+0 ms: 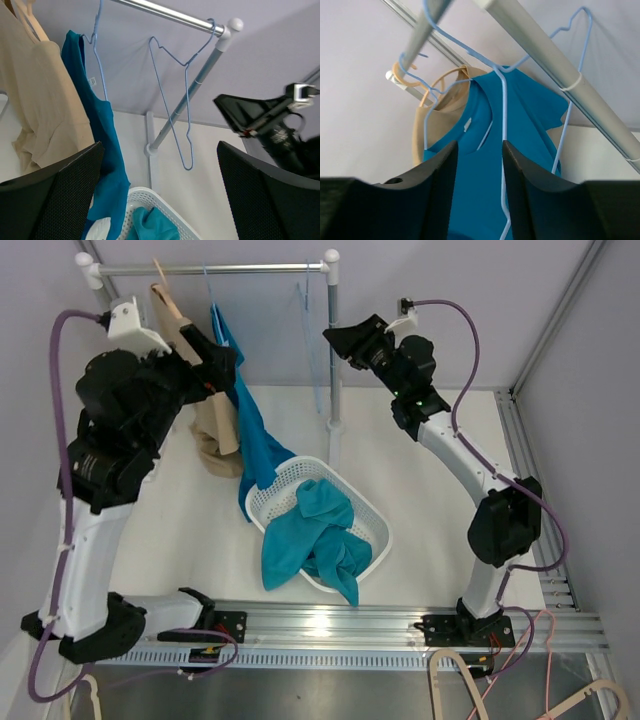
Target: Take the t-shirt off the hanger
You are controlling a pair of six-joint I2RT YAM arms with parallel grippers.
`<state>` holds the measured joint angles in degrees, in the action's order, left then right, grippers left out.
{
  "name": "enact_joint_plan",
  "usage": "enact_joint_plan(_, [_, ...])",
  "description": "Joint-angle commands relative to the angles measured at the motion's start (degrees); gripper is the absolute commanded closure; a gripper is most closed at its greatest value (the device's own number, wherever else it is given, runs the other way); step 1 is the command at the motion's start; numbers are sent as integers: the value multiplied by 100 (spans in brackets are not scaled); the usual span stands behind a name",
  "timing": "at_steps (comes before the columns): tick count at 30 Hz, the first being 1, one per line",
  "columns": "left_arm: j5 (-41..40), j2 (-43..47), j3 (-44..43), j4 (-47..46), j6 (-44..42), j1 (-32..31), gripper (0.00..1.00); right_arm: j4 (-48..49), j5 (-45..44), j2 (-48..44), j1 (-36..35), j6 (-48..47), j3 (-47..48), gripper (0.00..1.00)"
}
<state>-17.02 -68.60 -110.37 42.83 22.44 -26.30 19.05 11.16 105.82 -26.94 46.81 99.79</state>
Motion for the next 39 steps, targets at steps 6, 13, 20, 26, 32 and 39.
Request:
enact_joint_plan(6, [261, -1197, -511, -82, -335, 424, 1, -540, -1033, -1142, -224, -971, -196, 32])
enact_joint_plan(13, [-284, -1868, -1048, -55, -389, 565, 0, -525, -1757, -2610, -303, -1560, -1461, 30])
enact_joint_plan(20, [-250, -2728, -2232, 164, -451, 933, 1, -920, -1889, -3629, -233, -1692, -2024, 27])
enact_joint_plan(26, [-74, -3133, -2392, -143, -451, 1136, 5, -1333, -1898, -4025, -171, -1684, -2243, 28])
enact_joint_plan(32, [268, -3467, -2428, -292, -354, 1426, 18, -1333, -1977, -4693, -110, -1657, -2719, 28])
enact_joint_plan(39, [50, -3740, -2437, -942, -529, 1479, 28, -1491, -2021, -4878, -22, -1798, -2833, 28])
